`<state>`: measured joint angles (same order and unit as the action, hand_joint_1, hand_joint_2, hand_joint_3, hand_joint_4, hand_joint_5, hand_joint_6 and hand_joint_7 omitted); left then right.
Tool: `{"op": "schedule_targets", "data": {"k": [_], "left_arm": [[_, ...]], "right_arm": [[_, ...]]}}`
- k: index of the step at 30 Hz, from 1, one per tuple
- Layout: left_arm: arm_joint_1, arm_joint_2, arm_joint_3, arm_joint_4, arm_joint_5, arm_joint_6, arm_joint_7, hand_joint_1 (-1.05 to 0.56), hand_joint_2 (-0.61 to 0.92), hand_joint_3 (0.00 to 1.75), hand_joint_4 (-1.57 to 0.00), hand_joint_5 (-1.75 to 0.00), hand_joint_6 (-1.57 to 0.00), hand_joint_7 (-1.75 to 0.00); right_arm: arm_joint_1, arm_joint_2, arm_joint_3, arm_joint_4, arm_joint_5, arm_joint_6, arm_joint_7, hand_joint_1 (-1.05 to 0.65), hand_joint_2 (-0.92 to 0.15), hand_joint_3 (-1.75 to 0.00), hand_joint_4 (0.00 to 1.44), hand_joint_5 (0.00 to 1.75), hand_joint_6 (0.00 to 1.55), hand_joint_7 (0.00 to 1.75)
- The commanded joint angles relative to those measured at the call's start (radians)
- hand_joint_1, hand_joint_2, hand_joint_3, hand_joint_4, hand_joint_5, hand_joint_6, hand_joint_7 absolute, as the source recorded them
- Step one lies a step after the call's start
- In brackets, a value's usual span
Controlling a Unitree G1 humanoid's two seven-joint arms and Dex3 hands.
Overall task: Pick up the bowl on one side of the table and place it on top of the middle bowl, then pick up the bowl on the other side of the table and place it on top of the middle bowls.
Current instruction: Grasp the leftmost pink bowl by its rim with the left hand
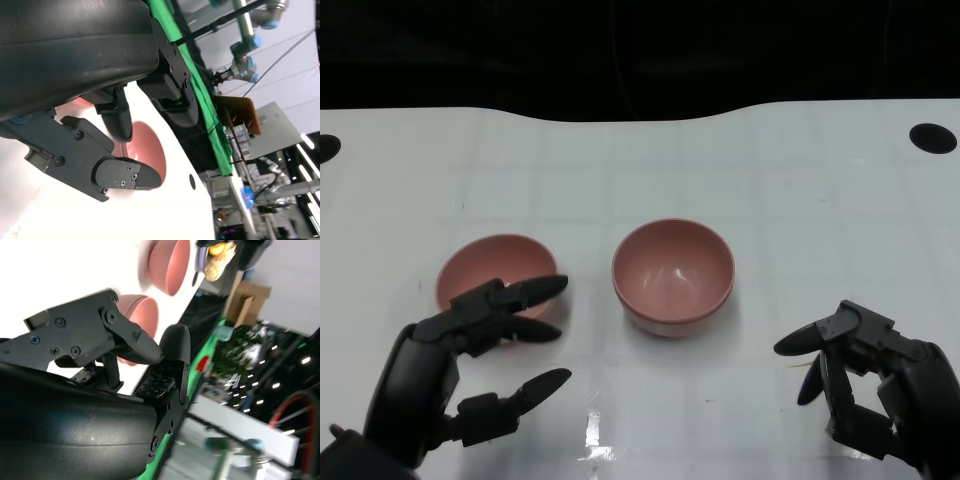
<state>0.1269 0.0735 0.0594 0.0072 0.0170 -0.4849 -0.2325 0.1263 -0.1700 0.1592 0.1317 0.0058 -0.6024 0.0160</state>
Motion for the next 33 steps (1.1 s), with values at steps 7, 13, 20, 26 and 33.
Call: {"op": "schedule_targets", "data": {"k": [7,13,20,26,33], "left_arm": [[-0.072,0.159,0.022,-0.109,0.47,0.06,0.189,-0.56,0.92,0.1,-0.29,-0.58,-0.4,0.0],[-0.15,0.248,-0.054,-0.097,0.768,0.185,0.25,-0.65,0.92,0.1,-0.34,-0.49,-0.43,-0.01],[-0.232,0.293,-0.18,-0.03,0.939,0.336,0.229,-0.63,0.92,0.04,-0.39,-0.41,-0.45,-0.01],[-0.337,0.294,-0.298,0.107,1.012,0.462,0.149,-0.63,0.92,0.07,-0.45,-0.31,-0.45,-0.01],[-0.41,0.297,-0.382,0.255,0.997,0.482,0.184,-0.51,0.92,0.11,-0.69,-0.26,-0.59,-0.04]], "right_arm": [[0.006,0.04,-0.035,-0.027,0.025,0.101,0.061,-0.08,-0.32,-1.56,0.93,1.75,0.8,1.62],[0.004,0.056,-0.044,-0.043,-0.002,0.138,0.07,-0.06,-0.31,-1.58,0.95,1.75,0.81,1.62],[0.007,0.07,-0.051,-0.058,-0.011,0.157,0.08,-0.05,-0.29,-1.6,0.95,1.75,0.82,1.61],[0.009,0.076,-0.051,-0.076,-0.017,0.173,0.084,-0.03,-0.29,-1.61,0.94,1.75,0.82,1.6],[0.01,0.081,-0.055,-0.078,-0.018,0.173,0.095,-0.03,-0.29,-1.6,0.95,1.75,0.83,1.57]]}}
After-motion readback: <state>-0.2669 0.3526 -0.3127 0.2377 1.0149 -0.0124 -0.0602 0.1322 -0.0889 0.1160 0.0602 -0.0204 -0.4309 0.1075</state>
